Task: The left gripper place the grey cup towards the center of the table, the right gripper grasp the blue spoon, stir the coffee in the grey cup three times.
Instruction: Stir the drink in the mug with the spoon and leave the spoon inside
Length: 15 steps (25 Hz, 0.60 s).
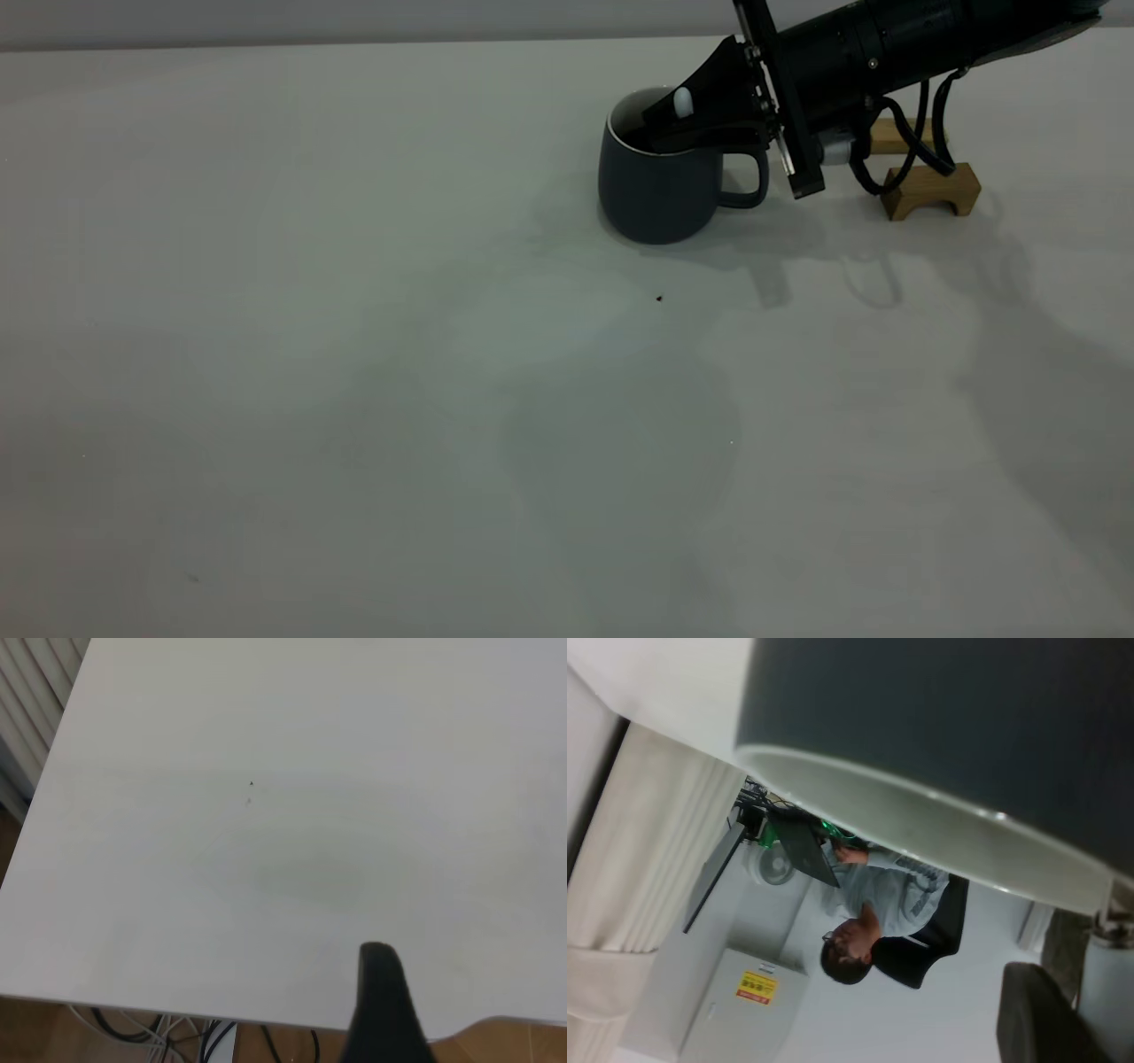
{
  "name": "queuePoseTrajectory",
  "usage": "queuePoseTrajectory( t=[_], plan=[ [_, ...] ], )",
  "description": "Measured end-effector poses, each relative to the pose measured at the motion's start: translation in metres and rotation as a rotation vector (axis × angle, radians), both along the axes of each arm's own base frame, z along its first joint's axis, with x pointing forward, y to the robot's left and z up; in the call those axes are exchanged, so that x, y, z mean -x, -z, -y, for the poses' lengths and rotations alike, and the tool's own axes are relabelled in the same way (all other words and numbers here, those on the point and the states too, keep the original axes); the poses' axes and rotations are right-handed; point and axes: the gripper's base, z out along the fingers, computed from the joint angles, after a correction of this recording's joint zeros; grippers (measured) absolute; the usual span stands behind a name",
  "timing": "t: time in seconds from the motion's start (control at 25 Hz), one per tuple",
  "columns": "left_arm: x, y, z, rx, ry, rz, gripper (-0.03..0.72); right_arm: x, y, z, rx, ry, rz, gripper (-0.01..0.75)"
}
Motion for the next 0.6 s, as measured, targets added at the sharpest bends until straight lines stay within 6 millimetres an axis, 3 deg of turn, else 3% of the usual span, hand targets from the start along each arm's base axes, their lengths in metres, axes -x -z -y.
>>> queuePoseTrajectory(
  t=[0.28, 0.6],
  plan=[
    [0.0, 0.0, 0.0, 0.0, 0.0, 0.0, 0.585, -0.0027, -0.0024, -0.0008, -0.028, 0.026, 0.015, 0.127],
    [0.0, 0.0, 0.0, 0.0, 0.0, 0.0, 0.585, -0.0026, -0.0024, -0.0008, -0.027, 0.025, 0.016, 0.427]
  ],
)
